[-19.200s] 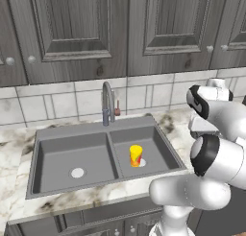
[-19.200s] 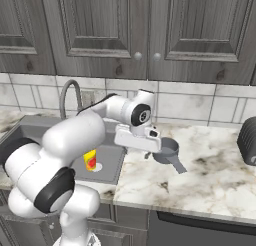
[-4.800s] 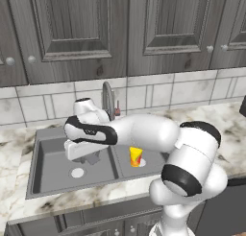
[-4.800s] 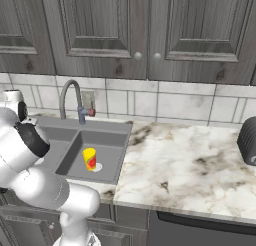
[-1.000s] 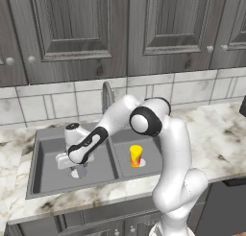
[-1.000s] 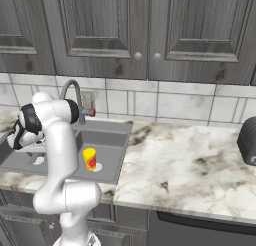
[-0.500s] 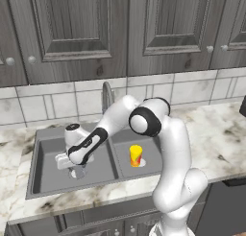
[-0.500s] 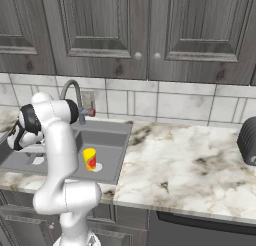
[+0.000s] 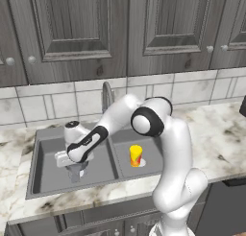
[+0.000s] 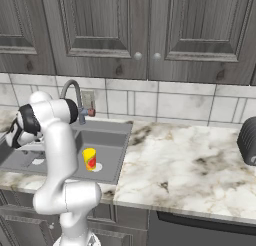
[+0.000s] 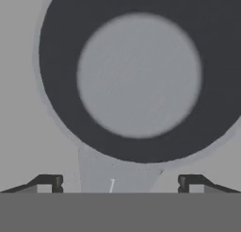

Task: Move any existing items from the left basin to the right basin for drying. Then move the measuring cup from the counter to the left basin of the sink for washing.

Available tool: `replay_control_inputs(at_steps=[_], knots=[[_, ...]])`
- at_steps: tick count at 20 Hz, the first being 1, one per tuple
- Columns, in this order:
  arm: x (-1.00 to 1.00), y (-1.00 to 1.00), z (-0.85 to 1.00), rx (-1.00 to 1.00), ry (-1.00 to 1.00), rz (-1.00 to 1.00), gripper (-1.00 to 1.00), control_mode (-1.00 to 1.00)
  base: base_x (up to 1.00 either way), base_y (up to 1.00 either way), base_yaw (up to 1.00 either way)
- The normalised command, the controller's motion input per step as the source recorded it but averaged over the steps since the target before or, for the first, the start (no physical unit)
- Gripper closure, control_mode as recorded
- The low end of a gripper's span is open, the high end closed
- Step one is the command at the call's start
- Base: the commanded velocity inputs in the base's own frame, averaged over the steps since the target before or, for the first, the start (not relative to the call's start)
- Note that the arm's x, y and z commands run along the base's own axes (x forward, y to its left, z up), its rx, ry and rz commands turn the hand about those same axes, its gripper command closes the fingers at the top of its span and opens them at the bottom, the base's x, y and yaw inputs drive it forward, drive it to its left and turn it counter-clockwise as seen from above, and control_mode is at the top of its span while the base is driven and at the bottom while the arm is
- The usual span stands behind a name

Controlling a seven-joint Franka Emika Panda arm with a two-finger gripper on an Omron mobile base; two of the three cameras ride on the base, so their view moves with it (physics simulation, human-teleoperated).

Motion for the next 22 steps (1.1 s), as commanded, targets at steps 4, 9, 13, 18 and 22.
replay_control_inputs(at_steps=[4,9,13,18,22], knots=[[-0.06,0.00,0.31,0.00,0.00,-0.01,-1.00,-1.00,0.00,0.00,0.00],[-0.14,0.00,0.40,0.00,0.00,-0.02,-1.00,-1.00,0.00,0.00,0.00],[-0.22,0.00,0.43,0.00,0.00,-0.04,-1.00,-1.00,0.00,0.00,0.00],[-0.35,0.00,0.41,0.00,0.00,-0.06,-1.00,-1.00,0.00,0.00,0.00],[-0.38,-0.01,0.43,0.00,0.00,-0.07,-1.00,-1.00,0.00,0.00,0.00]])
